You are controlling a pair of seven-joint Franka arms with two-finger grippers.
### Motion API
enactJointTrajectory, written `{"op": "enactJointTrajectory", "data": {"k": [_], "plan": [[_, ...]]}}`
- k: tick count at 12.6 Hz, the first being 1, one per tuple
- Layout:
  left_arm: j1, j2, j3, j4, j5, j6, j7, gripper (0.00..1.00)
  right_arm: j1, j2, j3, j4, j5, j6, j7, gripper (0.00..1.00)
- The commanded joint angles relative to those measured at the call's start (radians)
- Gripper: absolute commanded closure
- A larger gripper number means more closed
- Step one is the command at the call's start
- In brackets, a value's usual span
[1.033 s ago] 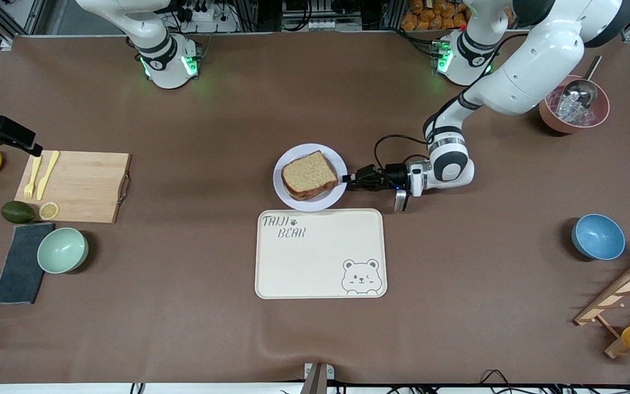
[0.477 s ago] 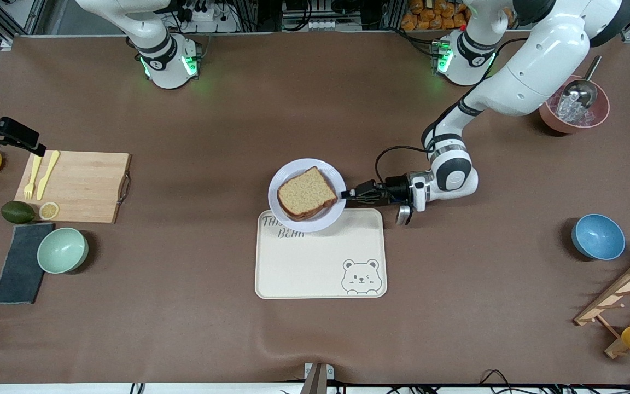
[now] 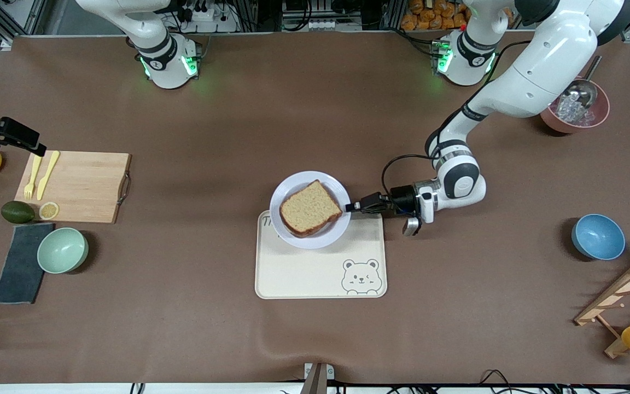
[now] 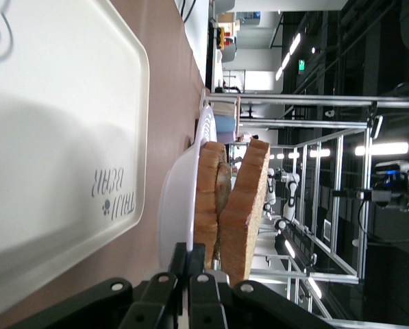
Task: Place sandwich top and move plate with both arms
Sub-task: 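Slide the white plate with the left gripper onto the bear tray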
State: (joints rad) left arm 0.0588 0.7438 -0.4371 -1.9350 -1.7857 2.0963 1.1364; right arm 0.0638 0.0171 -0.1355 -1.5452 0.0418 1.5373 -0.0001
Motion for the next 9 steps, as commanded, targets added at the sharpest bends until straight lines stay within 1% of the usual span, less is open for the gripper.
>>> {"op": "enactJointTrajectory", "data": {"k": [1,4,6,9], "plan": [[0.016,-0.018,0.004,0.027,0.029,-0.002,-0.049,1.00,-0.007,0.000,0.008,0.001,-0.002,-0.003,0.006,0.00],[0.013,-0.009,0.014,0.060,0.049,-0.002,-0.076,1.00,-0.005,0.000,0.008,-0.001,-0.002,-0.003,0.006,0.00],[0.007,-0.001,0.049,0.071,0.055,-0.002,-0.073,1.00,-0.005,0.001,0.008,-0.001,-0.002,-0.003,0.006,0.00],[0.006,0.026,0.064,0.102,0.071,-0.002,-0.075,1.00,-0.005,0.001,0.008,-0.001,-0.002,-0.003,0.008,0.00]]}}
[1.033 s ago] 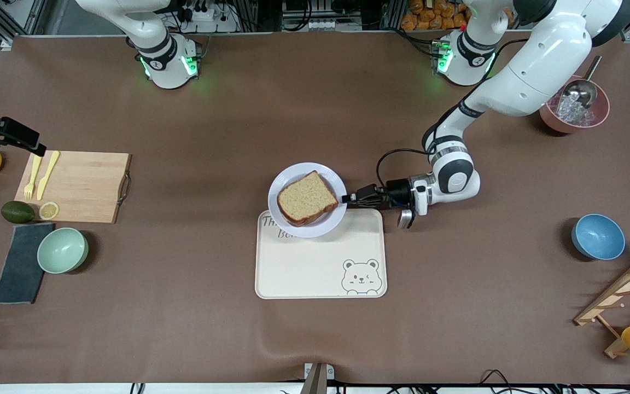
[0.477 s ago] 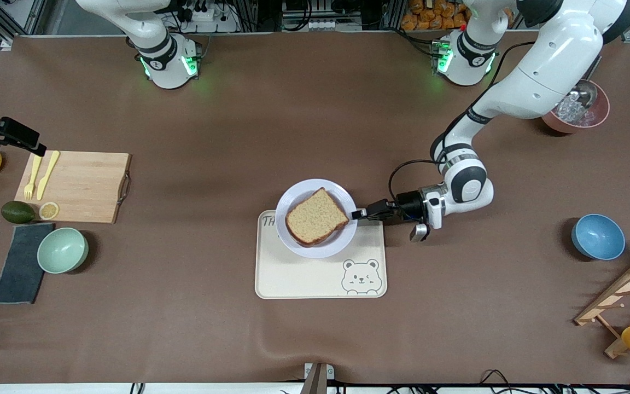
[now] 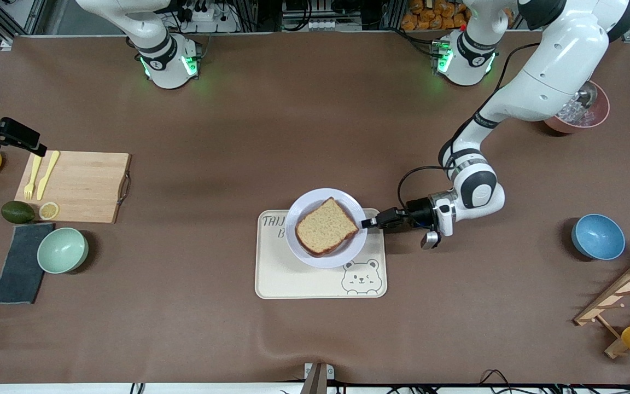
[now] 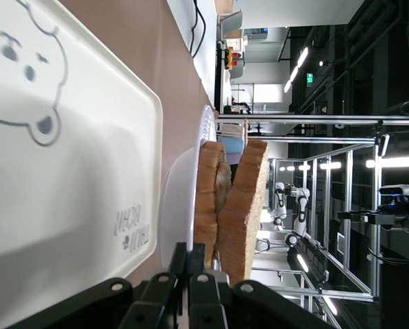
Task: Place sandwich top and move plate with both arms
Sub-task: 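Slide the white plate with the left gripper onto the bear tray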
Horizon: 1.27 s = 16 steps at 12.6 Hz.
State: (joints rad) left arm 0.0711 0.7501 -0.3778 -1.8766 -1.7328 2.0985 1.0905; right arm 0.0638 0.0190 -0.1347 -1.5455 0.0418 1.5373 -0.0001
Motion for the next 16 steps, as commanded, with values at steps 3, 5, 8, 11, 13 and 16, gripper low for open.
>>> {"op": "enactJointTrajectory", "data": {"k": [3,5,8,11,13,16], "plan": [[-0.014,0.066,0.011,0.100,0.018,-0.005,-0.027,1.00,-0.005,-0.001,0.007,-0.001,-0.002,-0.003,0.009,0.00],[-0.016,0.086,0.011,0.119,0.018,-0.005,-0.027,1.00,0.001,0.002,0.007,-0.002,-0.002,-0.006,0.011,0.00],[-0.025,0.116,0.013,0.149,0.018,-0.005,-0.029,1.00,-0.024,0.001,0.004,0.007,-0.002,-0.008,0.008,0.00],[-0.050,0.135,0.051,0.169,0.027,-0.005,-0.027,1.00,-0.024,-0.001,0.004,0.008,-0.002,-0.008,0.015,0.00],[-0.056,0.149,0.054,0.178,0.027,-0.005,-0.027,1.00,-0.044,-0.001,0.010,0.007,0.006,-0.008,0.015,0.00],[-0.060,0.166,0.054,0.188,0.027,-0.005,-0.023,1.00,-0.073,0.001,0.046,0.005,0.007,-0.008,0.015,0.00]]}}
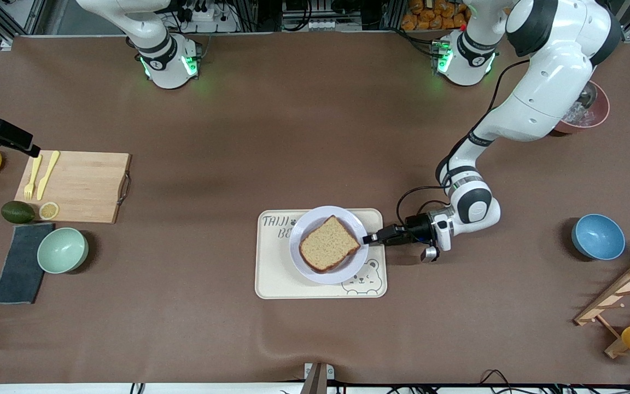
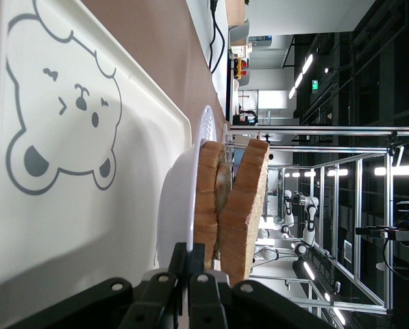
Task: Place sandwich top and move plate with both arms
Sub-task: 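Slide the white plate with the left gripper onto the bear tray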
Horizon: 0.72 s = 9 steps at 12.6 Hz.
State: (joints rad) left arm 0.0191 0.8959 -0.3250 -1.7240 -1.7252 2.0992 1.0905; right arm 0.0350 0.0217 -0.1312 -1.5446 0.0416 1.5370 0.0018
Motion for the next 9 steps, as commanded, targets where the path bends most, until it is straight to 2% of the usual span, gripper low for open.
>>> {"op": "enactJointTrajectory", "data": {"k": [1,3,9], "plan": [[-0.010,0.023,0.001,0.040,0.019,-0.005,-0.020,1.00,-0.059,-0.002,0.060,0.004,0.007,-0.006,0.014,0.00],[-0.010,0.034,0.009,0.050,0.021,-0.005,-0.017,1.00,-0.081,-0.002,0.087,0.004,0.007,-0.006,0.014,0.00],[-0.018,0.054,0.023,0.055,0.041,-0.005,-0.018,1.00,-0.075,-0.002,0.085,0.006,0.003,0.002,0.014,0.00]]}}
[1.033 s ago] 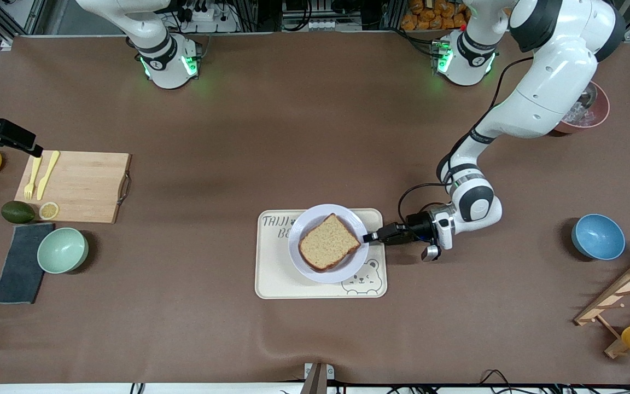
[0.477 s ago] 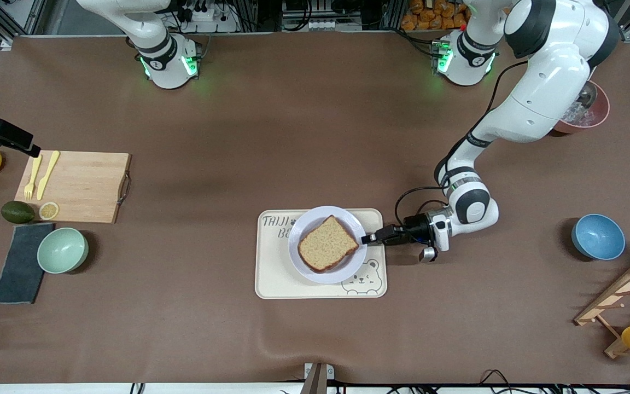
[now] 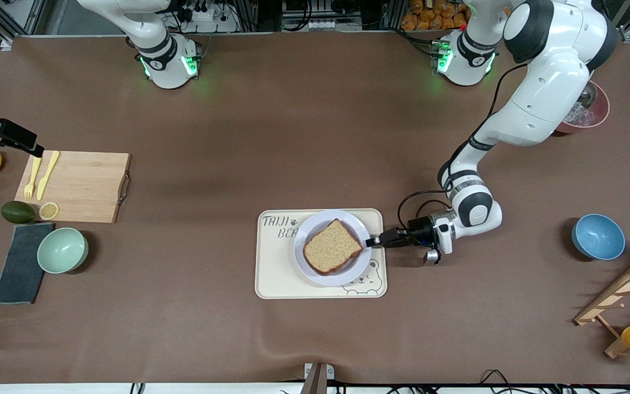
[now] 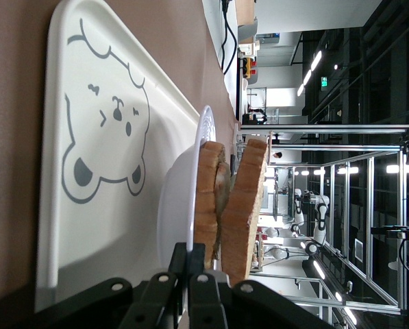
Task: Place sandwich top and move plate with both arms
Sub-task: 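Slide the white plate with the left gripper onto the bear tray, then open the left gripper and release the white plate rim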
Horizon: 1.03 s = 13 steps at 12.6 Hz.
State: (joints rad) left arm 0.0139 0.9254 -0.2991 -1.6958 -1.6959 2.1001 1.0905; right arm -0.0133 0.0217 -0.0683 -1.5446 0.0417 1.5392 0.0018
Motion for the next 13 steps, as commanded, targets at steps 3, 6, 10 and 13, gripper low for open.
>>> {"op": "enactJointTrajectory", "data": {"k": [3,6,10,13], "plan": [[-0.018,0.047,-0.002,0.044,0.010,-0.005,-0.014,1.00,-0.025,-0.002,0.022,0.006,0.000,-0.005,0.012,0.00],[-0.025,0.055,-0.002,0.061,0.015,-0.005,-0.014,1.00,-0.020,-0.002,0.022,0.004,-0.002,-0.008,0.009,0.00],[-0.025,0.059,0.014,0.061,0.018,-0.005,-0.012,1.00,-0.013,0.004,0.022,0.001,-0.003,-0.004,0.009,0.00],[-0.028,0.061,0.018,0.062,0.018,-0.005,-0.014,1.00,-0.020,0.009,0.022,0.000,-0.009,-0.005,0.003,0.00]]}}
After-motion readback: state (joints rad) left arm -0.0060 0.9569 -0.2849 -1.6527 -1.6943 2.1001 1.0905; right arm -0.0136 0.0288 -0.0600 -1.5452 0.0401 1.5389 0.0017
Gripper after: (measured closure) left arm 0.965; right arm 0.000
